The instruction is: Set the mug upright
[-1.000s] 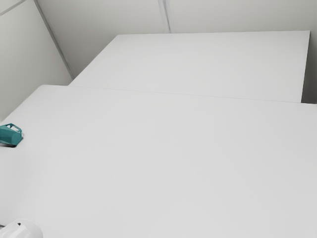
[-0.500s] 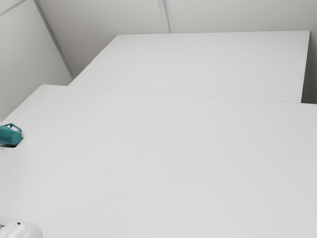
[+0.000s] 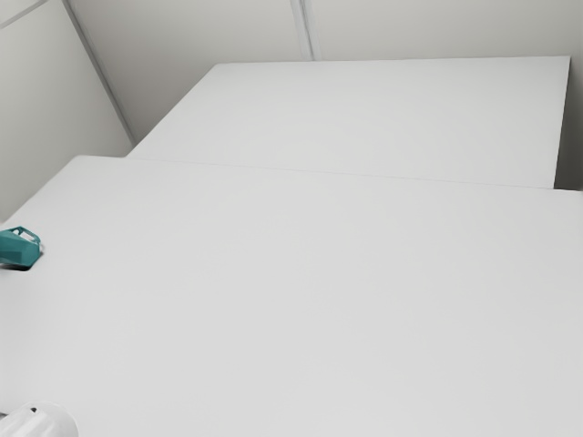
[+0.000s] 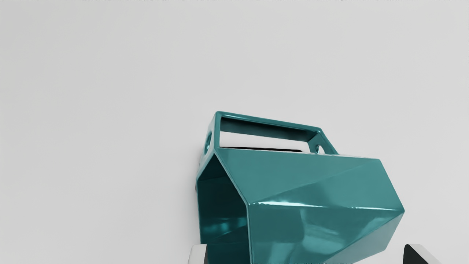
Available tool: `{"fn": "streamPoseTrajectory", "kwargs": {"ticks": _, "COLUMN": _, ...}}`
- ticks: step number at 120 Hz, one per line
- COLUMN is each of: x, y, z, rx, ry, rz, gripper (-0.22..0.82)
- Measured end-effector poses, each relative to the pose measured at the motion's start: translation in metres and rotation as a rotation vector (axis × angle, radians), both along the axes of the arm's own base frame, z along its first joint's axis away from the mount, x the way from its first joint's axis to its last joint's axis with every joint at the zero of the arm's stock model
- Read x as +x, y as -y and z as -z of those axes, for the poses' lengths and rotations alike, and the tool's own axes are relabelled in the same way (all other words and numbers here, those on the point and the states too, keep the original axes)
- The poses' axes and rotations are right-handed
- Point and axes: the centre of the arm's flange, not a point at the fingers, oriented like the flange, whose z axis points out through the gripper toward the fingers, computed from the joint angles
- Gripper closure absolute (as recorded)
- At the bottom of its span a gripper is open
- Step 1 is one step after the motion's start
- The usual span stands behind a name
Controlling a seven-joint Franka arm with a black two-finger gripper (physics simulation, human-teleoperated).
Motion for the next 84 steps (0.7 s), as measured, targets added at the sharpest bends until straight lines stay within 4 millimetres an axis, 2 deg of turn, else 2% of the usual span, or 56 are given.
{"fn": "streamPoseTrajectory", "kwargs": {"ticks": 35, "x": 0.000, "y": 0.001, "z": 0.016, "rx": -0.024, "ry": 0.049, "rz": 0.025, "gripper": 0.02}}
{"fn": "streamPoseTrajectory", "kwargs": {"ticks": 84, "x": 0.002, "y": 0.001, "z": 0.025, "rx": -0.010, "ry": 0.079, "rz": 0.043, "gripper": 0.04}}
